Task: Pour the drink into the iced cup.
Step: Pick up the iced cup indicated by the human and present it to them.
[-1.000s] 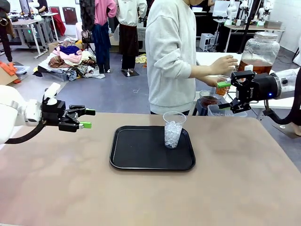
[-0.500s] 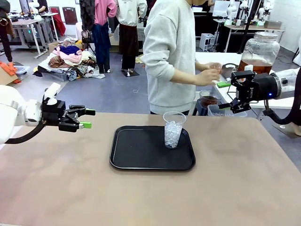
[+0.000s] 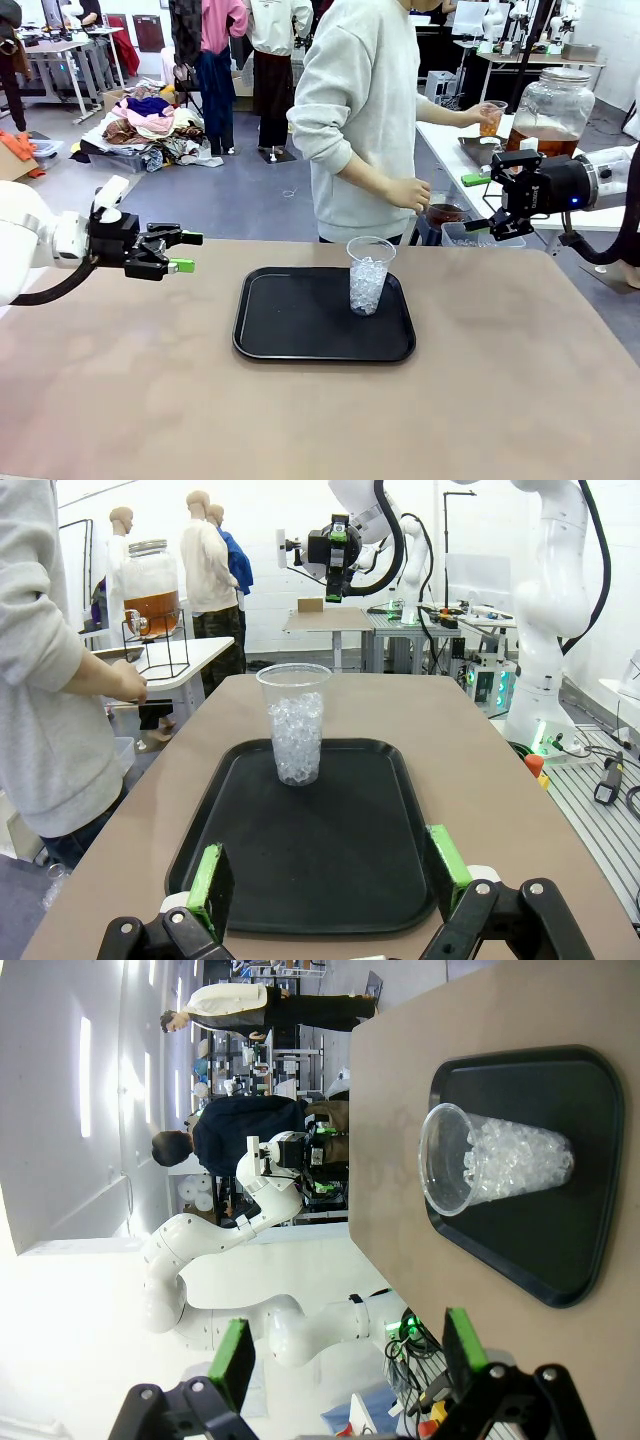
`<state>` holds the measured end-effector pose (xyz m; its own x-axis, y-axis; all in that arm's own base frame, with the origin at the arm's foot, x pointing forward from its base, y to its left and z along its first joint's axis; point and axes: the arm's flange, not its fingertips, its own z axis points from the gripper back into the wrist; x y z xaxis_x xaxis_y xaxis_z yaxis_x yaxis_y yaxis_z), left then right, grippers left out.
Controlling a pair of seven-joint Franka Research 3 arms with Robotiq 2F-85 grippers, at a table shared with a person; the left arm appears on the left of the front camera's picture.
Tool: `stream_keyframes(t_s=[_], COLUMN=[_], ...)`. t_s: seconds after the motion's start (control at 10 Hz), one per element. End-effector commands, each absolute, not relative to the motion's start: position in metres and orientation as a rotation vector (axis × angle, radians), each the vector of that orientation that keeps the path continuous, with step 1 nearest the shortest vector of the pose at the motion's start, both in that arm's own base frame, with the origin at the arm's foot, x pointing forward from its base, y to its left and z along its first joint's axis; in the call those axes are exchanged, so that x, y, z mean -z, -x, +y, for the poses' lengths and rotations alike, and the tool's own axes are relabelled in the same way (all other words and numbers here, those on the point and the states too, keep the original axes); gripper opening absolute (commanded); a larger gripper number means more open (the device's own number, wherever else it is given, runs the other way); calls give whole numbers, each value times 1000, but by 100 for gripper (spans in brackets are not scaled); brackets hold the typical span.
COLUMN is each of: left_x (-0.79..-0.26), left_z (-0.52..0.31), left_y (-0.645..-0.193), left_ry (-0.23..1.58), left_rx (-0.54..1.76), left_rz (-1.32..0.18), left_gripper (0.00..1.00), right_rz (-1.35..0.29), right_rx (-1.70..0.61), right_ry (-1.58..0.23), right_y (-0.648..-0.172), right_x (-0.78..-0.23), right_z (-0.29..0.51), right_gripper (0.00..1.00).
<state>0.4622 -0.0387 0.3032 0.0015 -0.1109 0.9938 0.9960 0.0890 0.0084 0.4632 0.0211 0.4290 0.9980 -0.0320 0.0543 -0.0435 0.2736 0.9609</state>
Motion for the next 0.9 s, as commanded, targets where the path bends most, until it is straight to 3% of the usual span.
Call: stream_keyframes(t_s=[0.0,0.8], left_x=[-305,-305], left_z=[-40,-40], left_y=[-463,-463], left_ry=[1065,1065], left_rx=[1193,1193], left_rz=[-1177,-1177], left_gripper=[100,100], right_rz=[-68,-68], right_rx=[-10,-10], right_ry=[-1297,-1297], right_y=[-463,-463], right_x=[-430,-430], right_z=[22,22], right_gripper=[100,100])
